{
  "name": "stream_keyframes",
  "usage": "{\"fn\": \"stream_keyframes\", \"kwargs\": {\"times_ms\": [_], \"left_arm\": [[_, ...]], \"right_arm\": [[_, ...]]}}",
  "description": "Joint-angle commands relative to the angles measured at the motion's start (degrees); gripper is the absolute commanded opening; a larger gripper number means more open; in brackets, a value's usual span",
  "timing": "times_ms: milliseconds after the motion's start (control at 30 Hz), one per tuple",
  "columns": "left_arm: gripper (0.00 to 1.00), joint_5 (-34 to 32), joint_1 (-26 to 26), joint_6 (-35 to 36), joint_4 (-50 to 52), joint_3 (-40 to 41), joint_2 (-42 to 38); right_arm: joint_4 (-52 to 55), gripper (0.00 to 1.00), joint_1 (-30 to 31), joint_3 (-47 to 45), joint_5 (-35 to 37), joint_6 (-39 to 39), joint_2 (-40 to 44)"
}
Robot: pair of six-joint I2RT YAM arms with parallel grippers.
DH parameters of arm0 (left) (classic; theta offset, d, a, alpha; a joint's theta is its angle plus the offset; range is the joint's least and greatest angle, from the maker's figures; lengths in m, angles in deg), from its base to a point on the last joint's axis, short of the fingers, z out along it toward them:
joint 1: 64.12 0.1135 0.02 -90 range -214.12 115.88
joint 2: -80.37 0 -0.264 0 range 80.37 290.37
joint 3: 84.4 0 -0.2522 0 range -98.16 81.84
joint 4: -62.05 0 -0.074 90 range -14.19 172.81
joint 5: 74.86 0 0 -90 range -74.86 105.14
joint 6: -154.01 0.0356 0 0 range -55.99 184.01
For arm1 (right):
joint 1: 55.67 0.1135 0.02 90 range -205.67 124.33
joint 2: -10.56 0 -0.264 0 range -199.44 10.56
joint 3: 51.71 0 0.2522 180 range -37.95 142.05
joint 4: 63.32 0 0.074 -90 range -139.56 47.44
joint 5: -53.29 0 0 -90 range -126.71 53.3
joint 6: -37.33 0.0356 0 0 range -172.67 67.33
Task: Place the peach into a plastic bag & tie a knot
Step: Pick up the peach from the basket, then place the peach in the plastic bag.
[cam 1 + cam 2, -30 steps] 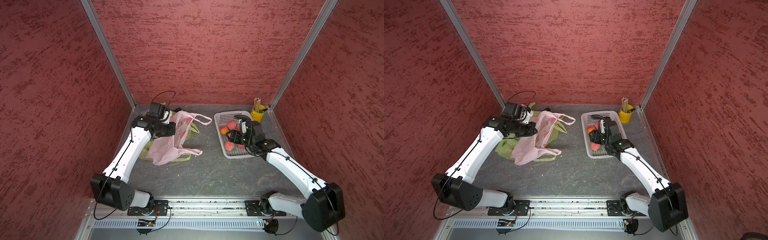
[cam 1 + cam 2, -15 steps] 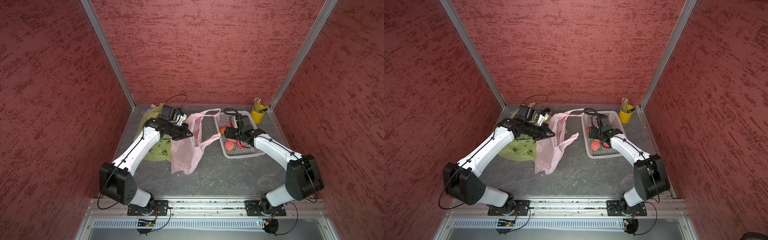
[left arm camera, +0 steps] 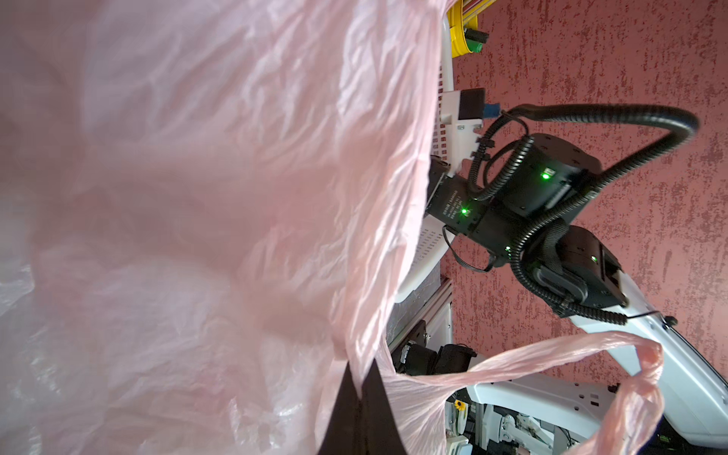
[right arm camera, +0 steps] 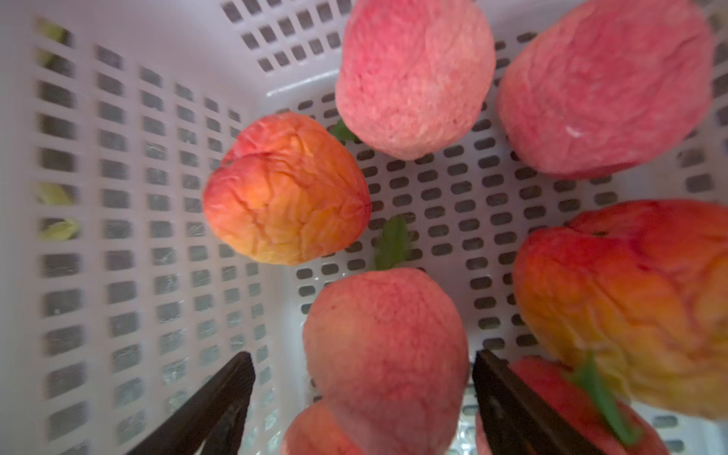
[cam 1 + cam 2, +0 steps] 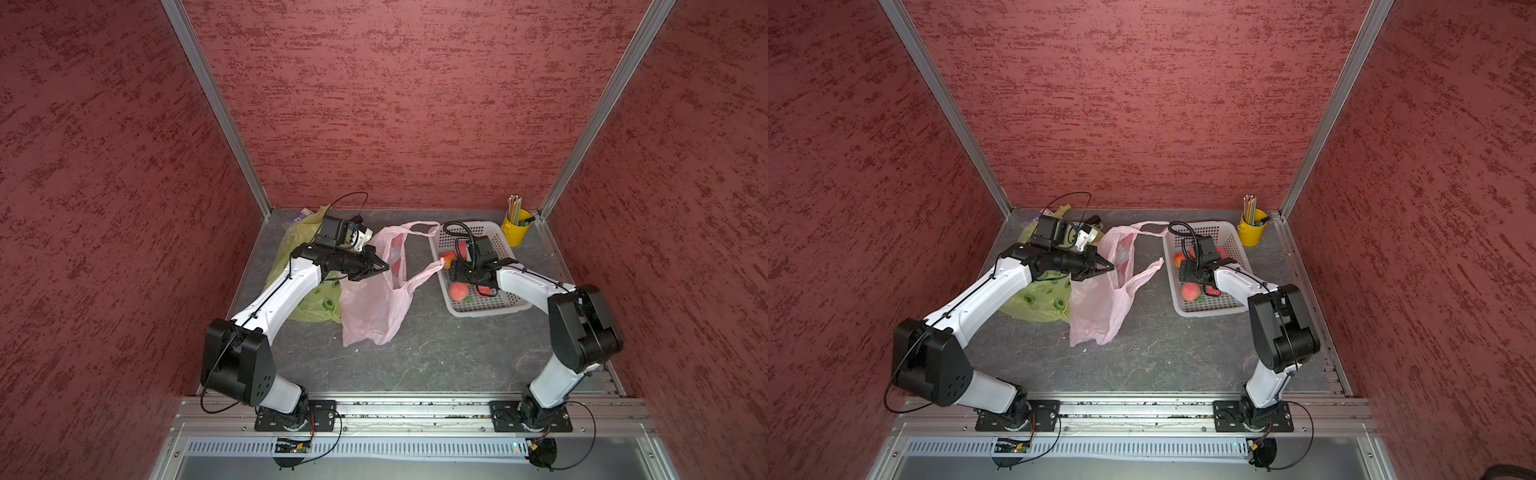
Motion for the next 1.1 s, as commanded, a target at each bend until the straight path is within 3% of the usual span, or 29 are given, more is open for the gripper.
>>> {"fn": "stream_keyframes", "kwargs": {"times_ms": [0,100,233,433,600,767,900,1067], "left_arm": [[0.0,1.4,0.3,-0.3,-2.0,0.5,-0.7],[0.0,1.5,0.3,-0.4,-2.1,0.7,-1.0],[0.0,1.9,0.2,-0.6,-2.2,0.9,-1.3],[0.0,2.9,-0.5,-0.4,-2.3,0.9,-1.8],[0.0,3.1,-1.3,-0.4,-2.4,0.8,-2.2],[0.0,3.0,-2.5,-0.5,-2.3,-0.1,-2.2],[0.0,2.5,-3.7,-0.7,-2.1,-1.2,-2.0],[0.0,2.3,-5.4,-2.1,-3.3,-2.3,-2.0]], "right_arm": [[-2.7,0.88,-0.7,0.8,0.5,-0.1,-1.7],[-3.4,0.84,-0.9,0.7,0.4,-0.1,-2.3],[-4.5,0.71,-1.2,0.3,-0.6,-0.4,-1.5],[-3.3,0.54,-1.3,-0.3,-3.1,-1.0,6.4],[-2.0,0.48,-1.2,-1.3,-11.8,-0.5,17.2],[-5.6,0.45,-1.0,-1.7,-25.8,3.9,26.6],[-12.0,0.43,1.8,-0.3,-35.9,9.9,27.8],[-16.3,0.42,7.6,2.1,-40.3,13.5,24.5]]}}
